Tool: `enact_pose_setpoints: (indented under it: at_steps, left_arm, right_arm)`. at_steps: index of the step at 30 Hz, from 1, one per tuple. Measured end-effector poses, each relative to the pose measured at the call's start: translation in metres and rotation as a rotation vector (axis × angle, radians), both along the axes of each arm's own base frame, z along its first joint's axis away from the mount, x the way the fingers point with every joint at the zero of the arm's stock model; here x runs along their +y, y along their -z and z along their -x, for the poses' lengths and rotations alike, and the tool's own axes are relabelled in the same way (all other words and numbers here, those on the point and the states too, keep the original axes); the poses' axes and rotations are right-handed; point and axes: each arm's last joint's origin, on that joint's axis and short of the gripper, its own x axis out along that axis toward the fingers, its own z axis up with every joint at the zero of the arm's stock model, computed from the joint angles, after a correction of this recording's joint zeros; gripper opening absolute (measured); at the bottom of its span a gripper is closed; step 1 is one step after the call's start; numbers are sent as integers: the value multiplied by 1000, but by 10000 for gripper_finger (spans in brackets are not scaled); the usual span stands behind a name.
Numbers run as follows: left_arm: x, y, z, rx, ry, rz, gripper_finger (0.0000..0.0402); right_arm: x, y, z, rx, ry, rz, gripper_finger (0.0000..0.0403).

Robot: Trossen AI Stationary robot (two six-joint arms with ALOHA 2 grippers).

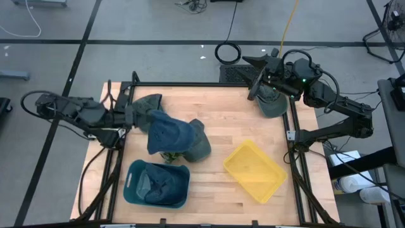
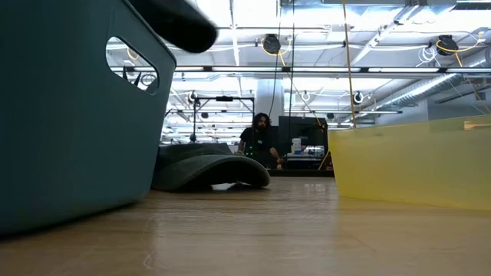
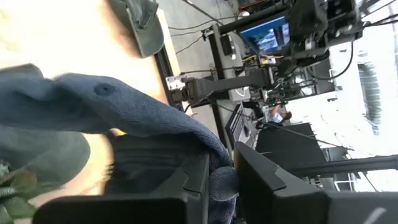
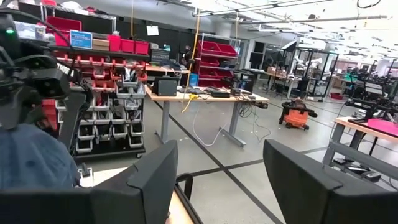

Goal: Pick & Place hat
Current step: Put the blue cap into the blue bin

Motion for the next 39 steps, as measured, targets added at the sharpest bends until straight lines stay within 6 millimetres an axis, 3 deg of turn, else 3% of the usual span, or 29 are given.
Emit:
enact_pose_setpoints:
  at_steps: [27,39]
  left_arm:
    - [-117,41,-16,84,69,89,57]
    - [-152,67,-27,138,58,145,57]
  right_arm:
    - [7,-2,-2,10,-25,73,224]
    - [7,-3,-2,13,-24,92,224]
